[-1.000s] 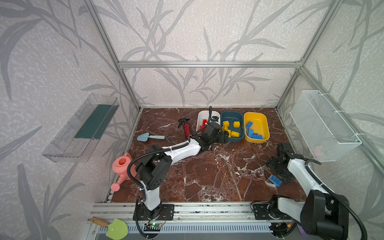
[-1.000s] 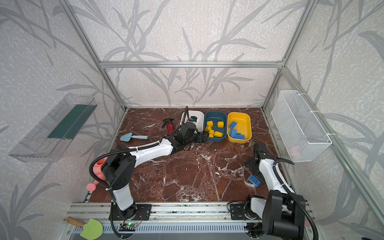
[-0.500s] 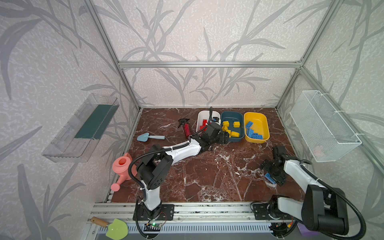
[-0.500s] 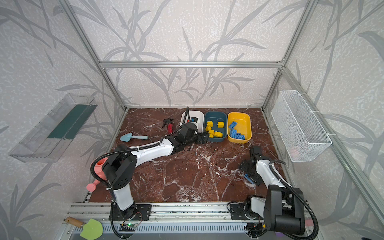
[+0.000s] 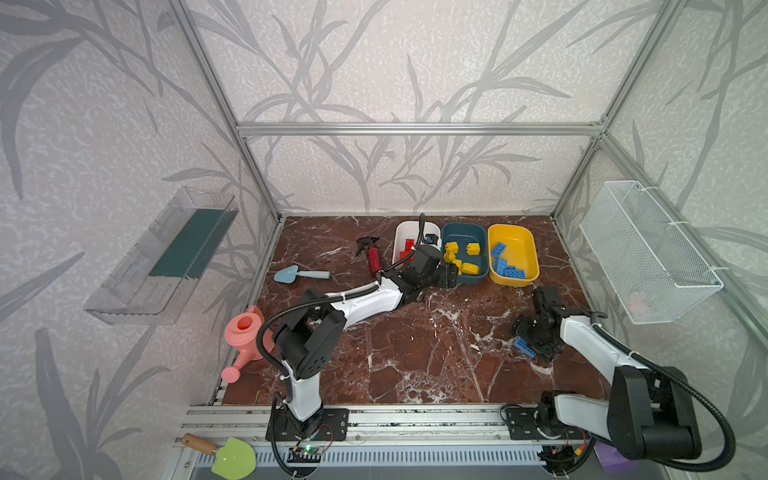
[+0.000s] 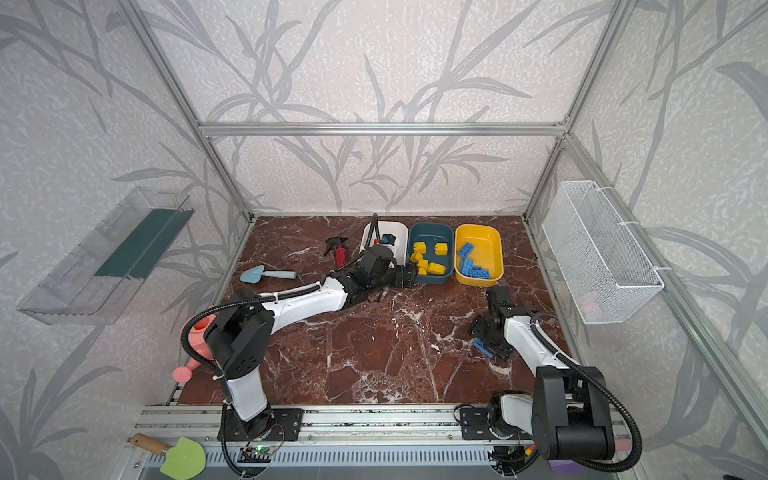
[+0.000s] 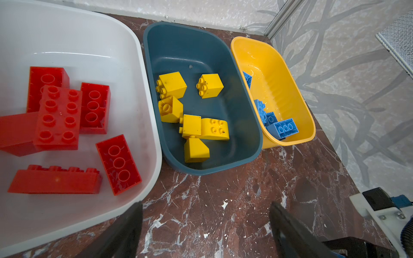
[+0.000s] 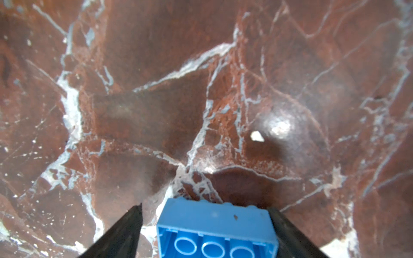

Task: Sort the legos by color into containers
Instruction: 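Carry blue brick with right gripper over yellow bin while left gripper withdraws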

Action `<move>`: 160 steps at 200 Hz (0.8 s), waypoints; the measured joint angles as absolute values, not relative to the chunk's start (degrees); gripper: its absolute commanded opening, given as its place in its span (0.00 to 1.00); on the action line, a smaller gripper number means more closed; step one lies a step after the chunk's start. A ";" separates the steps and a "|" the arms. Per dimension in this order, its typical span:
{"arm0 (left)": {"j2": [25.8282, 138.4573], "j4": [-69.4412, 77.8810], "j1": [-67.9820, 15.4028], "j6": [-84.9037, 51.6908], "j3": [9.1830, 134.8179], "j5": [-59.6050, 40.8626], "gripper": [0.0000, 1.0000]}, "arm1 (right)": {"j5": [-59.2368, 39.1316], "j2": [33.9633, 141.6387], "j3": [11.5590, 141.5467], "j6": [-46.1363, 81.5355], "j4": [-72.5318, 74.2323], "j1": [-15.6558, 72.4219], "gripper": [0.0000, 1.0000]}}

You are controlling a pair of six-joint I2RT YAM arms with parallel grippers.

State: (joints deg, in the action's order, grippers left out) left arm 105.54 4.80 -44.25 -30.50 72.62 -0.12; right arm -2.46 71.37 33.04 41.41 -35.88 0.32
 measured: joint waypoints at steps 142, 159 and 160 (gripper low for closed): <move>104.68 4.34 -43.97 -29.08 72.62 2.44 0.88 | -2.24 72.51 40.56 38.87 -38.11 2.98 0.59; 103.72 3.99 -43.64 -28.97 72.62 3.36 0.88 | -2.57 72.49 45.21 38.17 -37.78 3.03 0.59; 103.66 3.95 -43.64 -28.97 72.62 3.38 0.88 | -2.61 72.49 45.43 38.15 -37.78 3.03 0.59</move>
